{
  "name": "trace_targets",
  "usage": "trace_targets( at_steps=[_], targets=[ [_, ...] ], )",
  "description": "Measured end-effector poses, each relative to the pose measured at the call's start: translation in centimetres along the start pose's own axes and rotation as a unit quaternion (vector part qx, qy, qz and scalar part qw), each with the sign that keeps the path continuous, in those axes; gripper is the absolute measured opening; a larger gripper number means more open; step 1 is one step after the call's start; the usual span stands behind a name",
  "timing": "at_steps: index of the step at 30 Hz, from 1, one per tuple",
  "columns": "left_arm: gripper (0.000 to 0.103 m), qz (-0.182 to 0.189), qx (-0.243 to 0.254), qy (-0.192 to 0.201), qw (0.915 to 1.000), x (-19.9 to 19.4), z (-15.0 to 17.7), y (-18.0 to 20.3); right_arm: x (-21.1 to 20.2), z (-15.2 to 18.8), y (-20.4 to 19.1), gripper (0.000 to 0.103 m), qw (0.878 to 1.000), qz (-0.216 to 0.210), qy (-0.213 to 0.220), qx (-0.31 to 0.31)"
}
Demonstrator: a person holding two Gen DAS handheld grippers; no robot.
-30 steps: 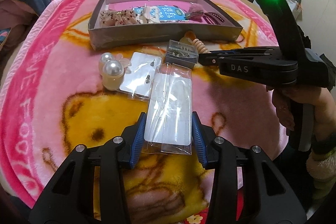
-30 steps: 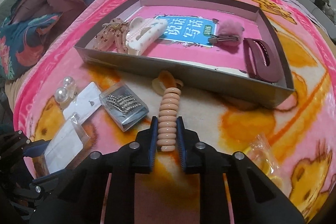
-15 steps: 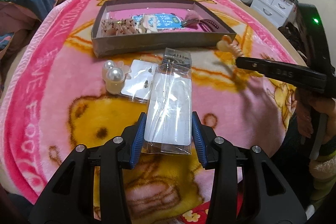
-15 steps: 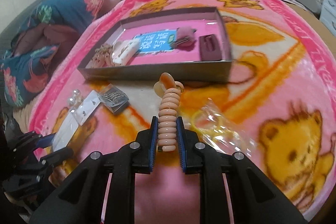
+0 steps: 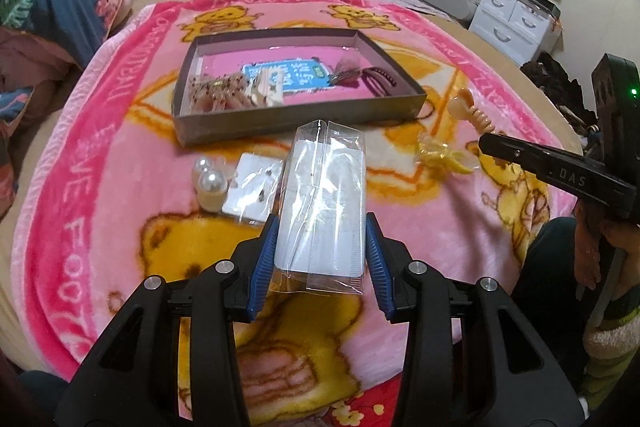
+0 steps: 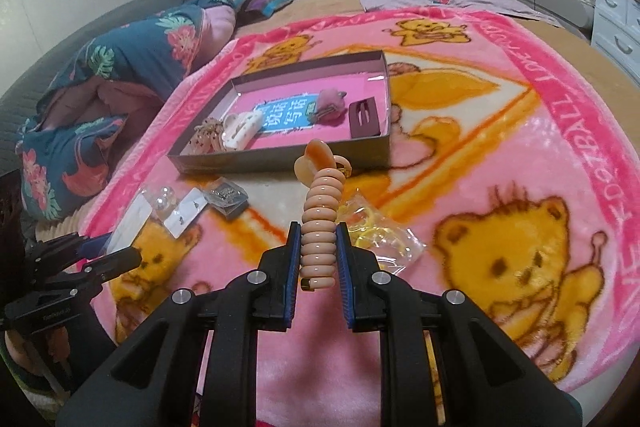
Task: Organize jewelry
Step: 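Carry the packet in left tool over the box while right tool carries the hair tie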
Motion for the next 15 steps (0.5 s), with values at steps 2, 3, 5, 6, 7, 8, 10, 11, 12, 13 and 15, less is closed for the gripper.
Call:
trace_targets(
  at_steps=[2, 3, 5, 6, 7, 8, 10, 11, 12, 13, 15],
  targets=[
    [0.034, 0.001, 0.004, 0.003, 1.0, 0.0, -0.4, 0.4, -0.4, -0.3, 0.1, 0.017, 1.0, 0.001, 0.007, 0.002],
    [0.034, 0.001, 0.006, 0.005, 1.0, 0.0, -0.7, 0.5, -0.7, -0.6, 0.2, 0.017, 1.0, 0.001, 0.011, 0.004],
    [0.034, 0.002, 0.009, 0.007, 0.9999, 0.2, -1.1, 0.8, -1.2, -0.9, 0.5, 0.017, 1.0, 0.003, 0.019, 0.008],
    [0.034, 0.003, 0.011, 0.009, 0.9999, 0.3, -1.4, 1.0, -1.3, -1.1, 0.7, 0.017, 1.0, 0.003, 0.021, 0.01],
    [0.034, 0.004, 0.012, 0.011, 0.9999, 0.4, -1.7, 1.2, -1.6, -1.3, 0.8, 0.017, 1.0, 0.004, 0.025, 0.011],
    [0.034, 0.005, 0.013, 0.012, 0.9998, 0.5, -2.0, 1.3, -1.7, -1.5, 0.9, 0.017, 1.0, 0.006, 0.028, 0.011],
    [0.034, 0.006, 0.016, 0.018, 0.9997, 0.7, -2.8, 1.6, -1.9, -1.8, 1.1, 0.017, 0.999, 0.01, 0.033, 0.01],
    [0.034, 0.006, 0.016, 0.02, 0.9997, 0.7, -3.0, 1.6, -2.0, -1.9, 1.2, 0.017, 0.999, 0.011, 0.035, 0.009],
    [0.034, 0.007, 0.016, 0.022, 0.9996, 0.8, -3.3, 1.7, -2.1, -2.1, 1.2, 0.017, 0.999, 0.013, 0.036, 0.008],
    [0.034, 0.007, 0.016, 0.024, 0.9995, 0.9, -3.6, 1.7, -2.1, -2.2, 1.3, 0.017, 0.999, 0.014, 0.037, 0.007],
    [0.034, 0.008, 0.017, 0.029, 0.9994, 1.0, -4.2, 1.8, -2.2, -2.5, 1.4, 0.017, 0.999, 0.017, 0.04, 0.005]
  ],
)
Point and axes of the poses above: each gripper's, at about its wrist camera, not at the fingertips, and x roughly the way its jaws point, y to its right, z to its underside, the point moved 9 cm from there along x, roughly the way its jaws point, and after that the axes turned 10 degrees about y, right-handed, at the moved point
